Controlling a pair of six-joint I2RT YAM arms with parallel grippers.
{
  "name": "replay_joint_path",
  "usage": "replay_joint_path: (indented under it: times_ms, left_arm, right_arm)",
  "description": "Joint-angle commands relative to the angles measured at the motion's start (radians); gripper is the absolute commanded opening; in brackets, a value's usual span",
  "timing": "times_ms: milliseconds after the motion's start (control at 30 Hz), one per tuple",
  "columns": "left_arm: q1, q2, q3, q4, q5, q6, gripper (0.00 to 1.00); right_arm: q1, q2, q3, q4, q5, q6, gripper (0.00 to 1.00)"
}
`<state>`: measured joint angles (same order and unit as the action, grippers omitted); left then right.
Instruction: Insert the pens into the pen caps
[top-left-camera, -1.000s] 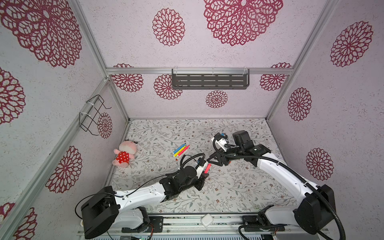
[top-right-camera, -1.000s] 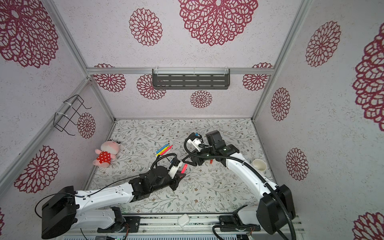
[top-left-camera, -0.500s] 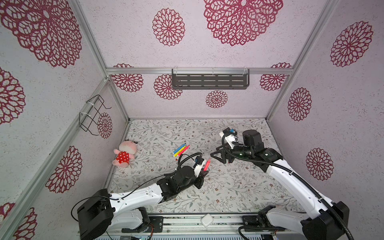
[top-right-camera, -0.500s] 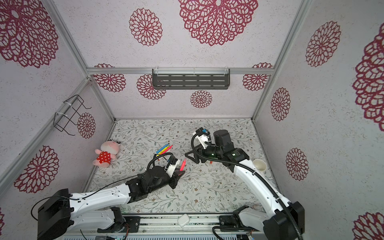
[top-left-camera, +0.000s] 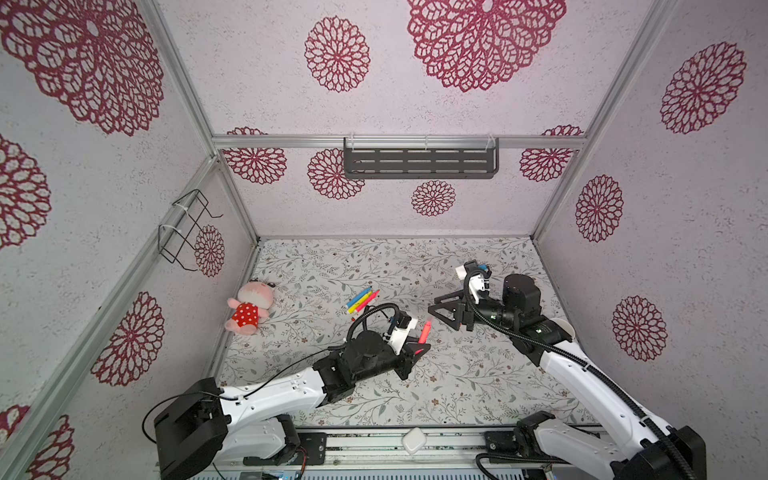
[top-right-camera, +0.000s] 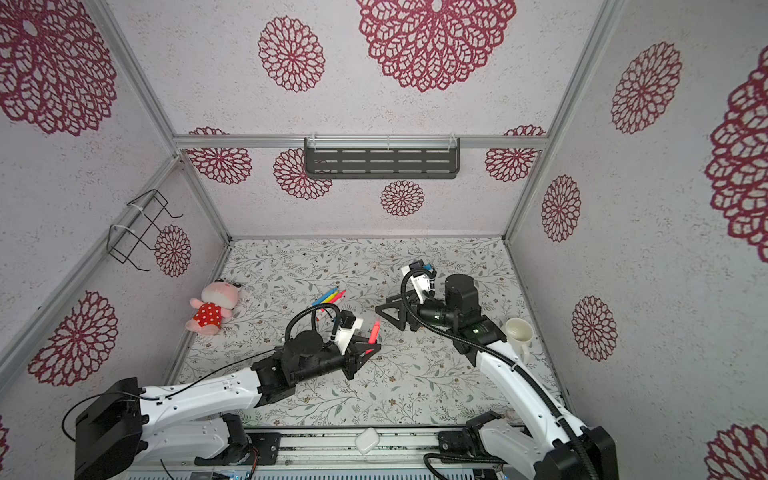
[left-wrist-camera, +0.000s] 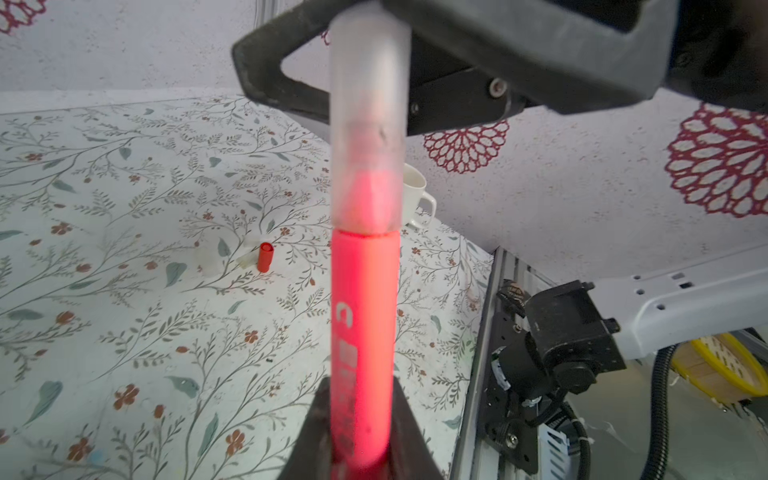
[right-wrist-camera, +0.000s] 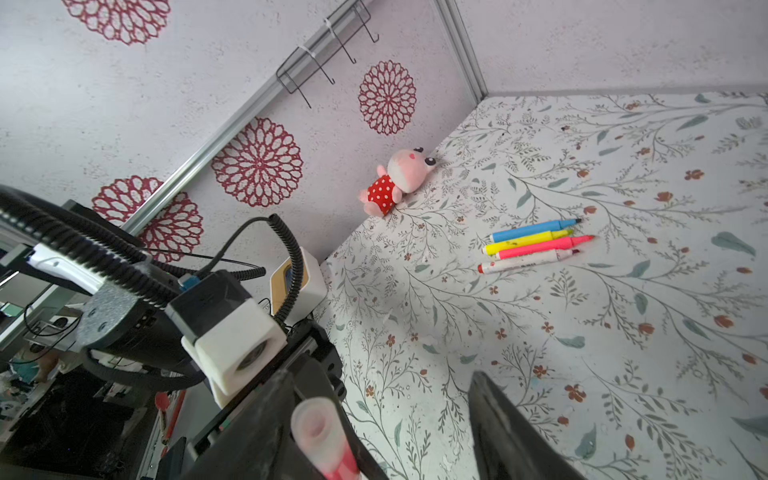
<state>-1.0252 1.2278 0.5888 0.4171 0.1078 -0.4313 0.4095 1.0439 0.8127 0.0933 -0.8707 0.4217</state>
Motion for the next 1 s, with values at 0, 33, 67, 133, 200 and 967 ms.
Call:
replay_joint_path:
  times_ms: [0,33,67,133,200,967]
  left_arm:
    - [0.008,0.018,0.001,0.101,0.067,-0.028,0.0]
    - [0.008,0.023,0.005,0.1,0.066,-0.028,0.0]
    - [0.008,0.026,0.006,0.103,0.064,-0.029,0.0]
    - [0.007,0.03,0.008,0.105,0.062,-0.029,0.0]
    - [0.008,0.032,0.009,0.105,0.059,-0.03,0.0]
    - [0.013,0.029,0.017,0.099,0.039,-0.021,0.0]
  right_arm:
    - [-0.001,-0.02,0.005,0.137,-0.059,0.061,0.61]
    - [-0.001,-0.017,0.006,0.144,-0.07,0.066,0.59]
    - [0.0,-0.015,0.005,0.146,-0.077,0.072,0.57]
    - [0.0,-0.015,0.002,0.146,-0.079,0.074,0.51]
    - [0.001,-0.017,-0.004,0.149,-0.08,0.075,0.48]
    - [0.046,-0.015,-0.029,0.269,-0.091,0.16,0.52]
